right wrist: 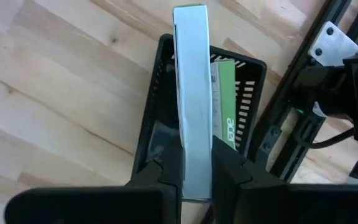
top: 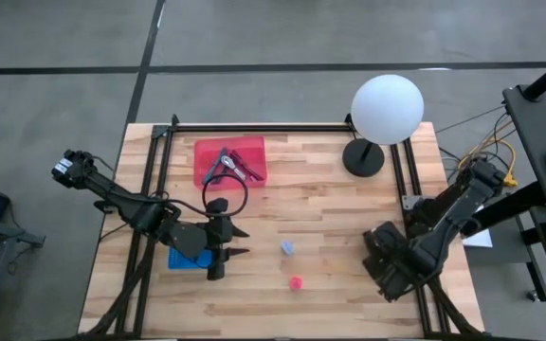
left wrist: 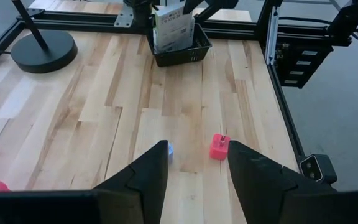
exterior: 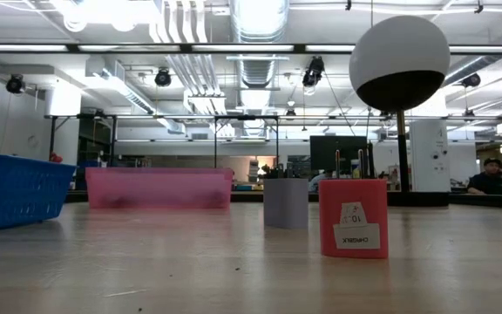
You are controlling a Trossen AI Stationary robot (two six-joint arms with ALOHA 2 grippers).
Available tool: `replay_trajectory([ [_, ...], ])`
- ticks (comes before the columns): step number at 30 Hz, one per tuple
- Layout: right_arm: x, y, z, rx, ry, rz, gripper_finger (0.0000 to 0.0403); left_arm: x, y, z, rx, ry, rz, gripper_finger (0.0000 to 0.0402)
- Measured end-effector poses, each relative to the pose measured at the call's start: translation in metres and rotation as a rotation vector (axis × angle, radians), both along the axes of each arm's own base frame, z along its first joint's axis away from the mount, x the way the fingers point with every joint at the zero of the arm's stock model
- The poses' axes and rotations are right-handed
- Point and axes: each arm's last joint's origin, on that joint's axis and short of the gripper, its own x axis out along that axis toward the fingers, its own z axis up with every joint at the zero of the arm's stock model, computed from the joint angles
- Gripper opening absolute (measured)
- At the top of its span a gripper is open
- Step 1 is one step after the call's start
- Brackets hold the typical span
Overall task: Pick and place items into bin
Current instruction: Put the card reader box into the black bin
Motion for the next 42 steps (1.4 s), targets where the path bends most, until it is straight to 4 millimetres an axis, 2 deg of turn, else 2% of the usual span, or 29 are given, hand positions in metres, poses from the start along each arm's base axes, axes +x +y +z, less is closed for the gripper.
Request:
replay_trajectory([
  [9, -0.012, 0.009, -0.010, -0.041, -0.060, -0.026, 0.0033, 0.000, 0.000, 0.000, 0.000, 0.000, 0.000, 0.0151],
  [21, -0.018, 0.019, -0.026, -0.023, -0.150, -0.048, 0.0033, 0.000, 0.000, 0.000, -0.002, 0.000, 0.001, 0.0151],
  [29, -0.021, 0.016, -0.035, -0.043, -0.146, -0.056, 0.0035, 0.000, 0.000, 0.000, -0.003, -0.001, 0.002, 0.0151],
  [37, -0.023, 0.014, -0.039, -0.055, -0.135, -0.073, 0.0114, 0.000, 0.000, 0.000, -0.024, 0.000, 0.014, 0.0151],
  [42, -0.022, 0.014, -0.038, -0.054, -0.129, -0.058, 0.0144, 0.000, 0.000, 0.000, -0.024, -0.001, 0.013, 0.0151],
])
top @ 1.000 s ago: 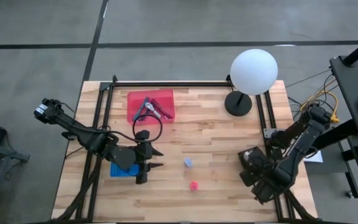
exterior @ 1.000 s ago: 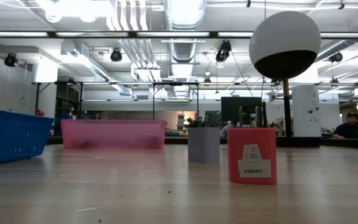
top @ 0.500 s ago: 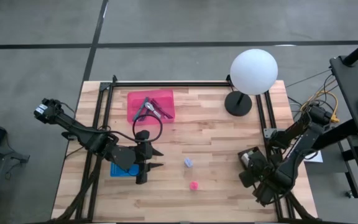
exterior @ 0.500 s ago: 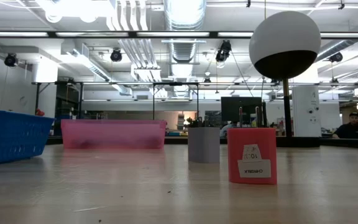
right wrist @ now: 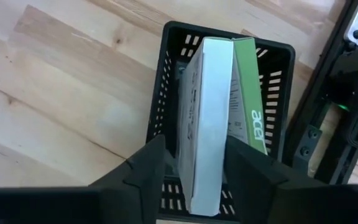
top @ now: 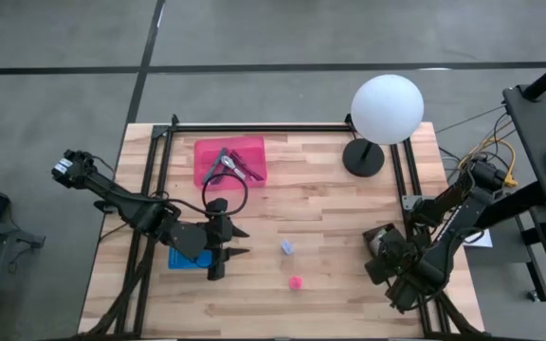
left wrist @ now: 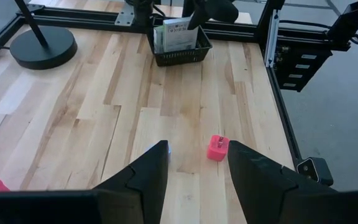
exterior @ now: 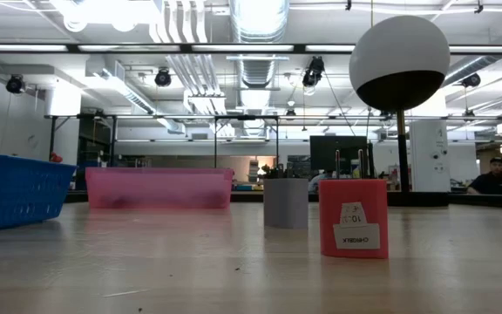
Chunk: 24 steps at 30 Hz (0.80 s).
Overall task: Pick and place items into bin
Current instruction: Put the card reader box into the black bin, then put the white charger adapter into the blue bin
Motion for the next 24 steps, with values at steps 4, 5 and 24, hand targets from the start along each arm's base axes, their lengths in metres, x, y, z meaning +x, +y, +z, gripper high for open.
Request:
replay_trajectory([
  [4, 0.001, 0.001, 0.004, 0.006, -0.010, 0.009, 0.0154, 0.000, 0.000, 0.000, 0.000, 0.000, 0.000, 0.0151],
  [5, 0.001, 0.001, 0.006, 0.010, -0.014, 0.015, 0.0155, 0.000, 0.000, 0.000, 0.000, 0.000, 0.000, 0.0151],
  [24, 0.026, 0.010, 0.053, -0.282, -0.515, 0.335, 0.0157, 0.013, -0.004, 0.002, -0.038, -0.080, 0.018, 0.0151],
])
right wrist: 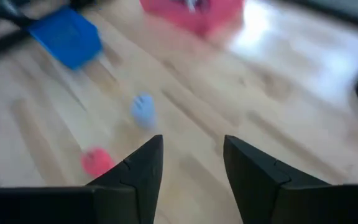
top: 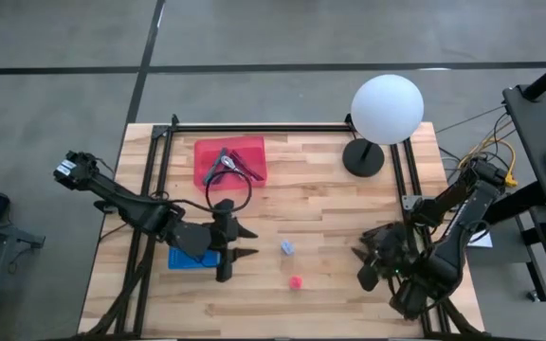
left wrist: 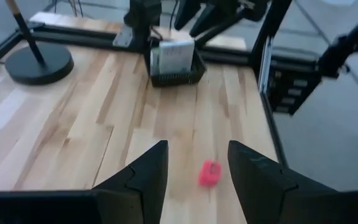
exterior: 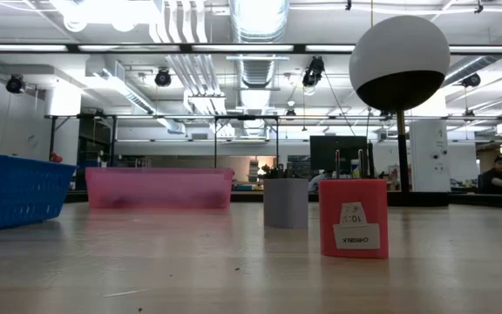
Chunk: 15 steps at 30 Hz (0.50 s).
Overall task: Pick and place items into bin
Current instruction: Put the white charger adapter into the blue bin
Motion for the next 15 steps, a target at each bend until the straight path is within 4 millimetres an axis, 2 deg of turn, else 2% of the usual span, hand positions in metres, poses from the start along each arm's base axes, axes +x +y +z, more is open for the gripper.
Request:
replay_trajectory([
  [4, 0.005, 0.003, 0.008, -0.074, -0.097, 0.047, 0.0152, 0.017, -0.001, -0.006, -0.015, -0.029, 0.024, 0.0151],
  [10, 0.007, 0.003, 0.008, -0.062, -0.108, 0.038, 0.0144, 0.044, -0.003, -0.031, 0.004, 0.013, 0.047, 0.0155],
  [15, 0.007, 0.004, 0.008, -0.051, -0.114, 0.037, 0.0141, 0.061, -0.006, -0.054, 0.028, 0.069, 0.058, 0.0206],
])
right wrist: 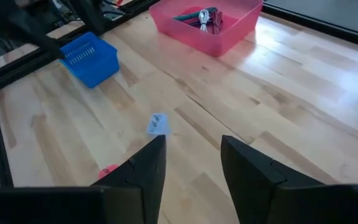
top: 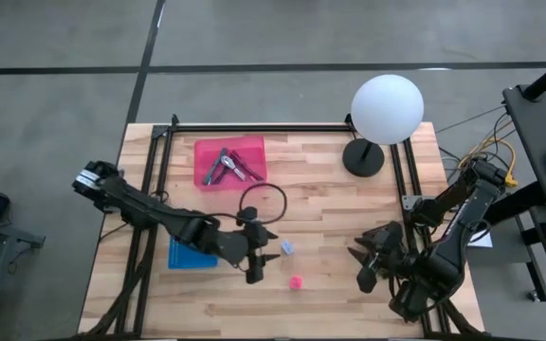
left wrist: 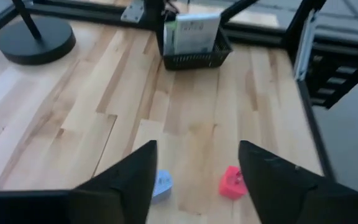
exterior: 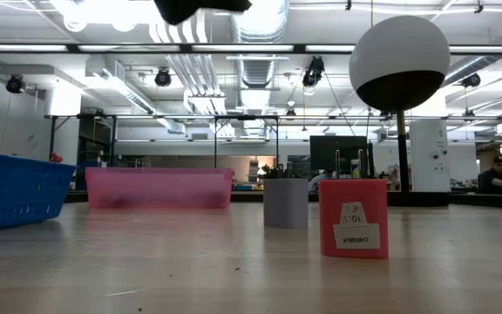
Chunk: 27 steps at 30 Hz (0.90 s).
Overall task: Pick and place items into bin
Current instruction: Put the white charger adapter into the blue bin
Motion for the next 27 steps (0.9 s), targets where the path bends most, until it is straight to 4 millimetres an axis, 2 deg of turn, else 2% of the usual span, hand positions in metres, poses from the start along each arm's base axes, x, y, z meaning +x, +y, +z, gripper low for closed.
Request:
replay_trajectory([
  [5, 0.000, 0.001, 0.000, 0.007, -0.002, 0.001, 0.0146, 0.014, -0.006, -0.022, 0.022, 0.040, 0.007, 0.0290],
  [11, 0.000, 0.001, 0.000, -0.002, 0.004, 0.009, 0.0147, 0.037, -0.012, -0.062, 0.048, 0.094, 0.021, 0.0374],
  [19, 0.000, 0.001, 0.000, -0.002, 0.010, 0.013, 0.0135, 0.055, -0.007, -0.108, 0.096, 0.206, 0.051, 0.0391],
  [27, 0.000, 0.001, 0.000, -0.005, 0.013, 0.016, 0.0130, 0.065, 0.006, -0.131, 0.115, 0.258, 0.092, 0.0391],
])
